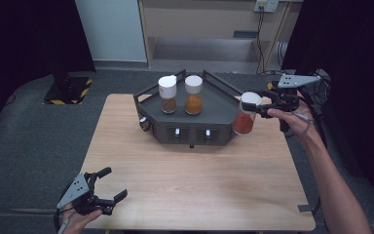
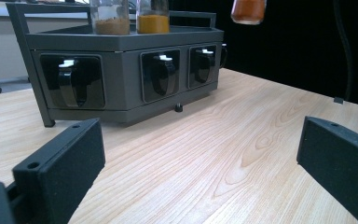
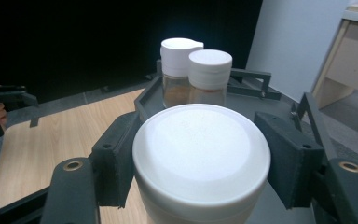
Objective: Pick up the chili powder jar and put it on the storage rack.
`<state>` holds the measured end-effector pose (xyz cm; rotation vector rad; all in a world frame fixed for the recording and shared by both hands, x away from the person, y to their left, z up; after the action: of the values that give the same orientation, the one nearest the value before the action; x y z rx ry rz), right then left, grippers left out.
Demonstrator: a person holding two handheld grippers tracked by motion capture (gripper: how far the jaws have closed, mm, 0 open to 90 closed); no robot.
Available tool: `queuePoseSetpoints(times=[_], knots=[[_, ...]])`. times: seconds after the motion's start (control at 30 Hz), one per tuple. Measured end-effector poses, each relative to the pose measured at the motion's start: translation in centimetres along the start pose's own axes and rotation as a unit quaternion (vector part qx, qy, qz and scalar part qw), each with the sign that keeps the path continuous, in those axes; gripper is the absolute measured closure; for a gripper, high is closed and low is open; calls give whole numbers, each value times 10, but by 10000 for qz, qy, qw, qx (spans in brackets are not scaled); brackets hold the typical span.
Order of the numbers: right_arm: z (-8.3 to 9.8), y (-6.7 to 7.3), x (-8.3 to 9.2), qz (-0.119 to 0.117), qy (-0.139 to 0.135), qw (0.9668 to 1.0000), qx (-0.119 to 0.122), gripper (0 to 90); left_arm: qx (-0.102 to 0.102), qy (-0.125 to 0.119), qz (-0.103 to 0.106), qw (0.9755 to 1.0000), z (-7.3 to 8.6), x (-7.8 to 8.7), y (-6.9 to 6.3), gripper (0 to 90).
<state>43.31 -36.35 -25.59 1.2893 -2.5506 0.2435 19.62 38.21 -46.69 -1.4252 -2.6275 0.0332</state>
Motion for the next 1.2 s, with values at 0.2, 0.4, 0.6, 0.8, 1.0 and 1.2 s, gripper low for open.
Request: queuePoseSetpoints(times=[0.2,0.4,0.6,0.8,1.0,1.2], knots=[[-16,-4,-21,-86,39,9999,59,340,12,11,-31,10000,0,1,0,0],[-22,-10,-38,-95,45,9999,24,340,32,-1,-46,10000,1,1,0,0],[-26,-14,-54,-48,106,9999,-12,340,44,7,-54,10000,1,1,0,0],[-27,-15,-67,147,152,9998,-35,340,53,10,-59,10000,1,1,1,0],[-28,-16,-76,398,138,9991,-72,340,66,4,-52,10000,2,1,2,0],[-24,-18,-86,642,202,9977,-124,340,69,7,-54,10000,2,2,2,0]])
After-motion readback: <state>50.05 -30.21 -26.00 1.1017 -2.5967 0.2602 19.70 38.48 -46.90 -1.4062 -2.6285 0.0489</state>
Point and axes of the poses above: each handheld gripper's, and its own axes: x roughly backward along the jaws, z roughly out of its underside, y roughly to its left, the point moved 2 cm from there along -x, roughly forward along the jaws, and after that the axes turned 9 degrees about z, right-handed, at the moved point
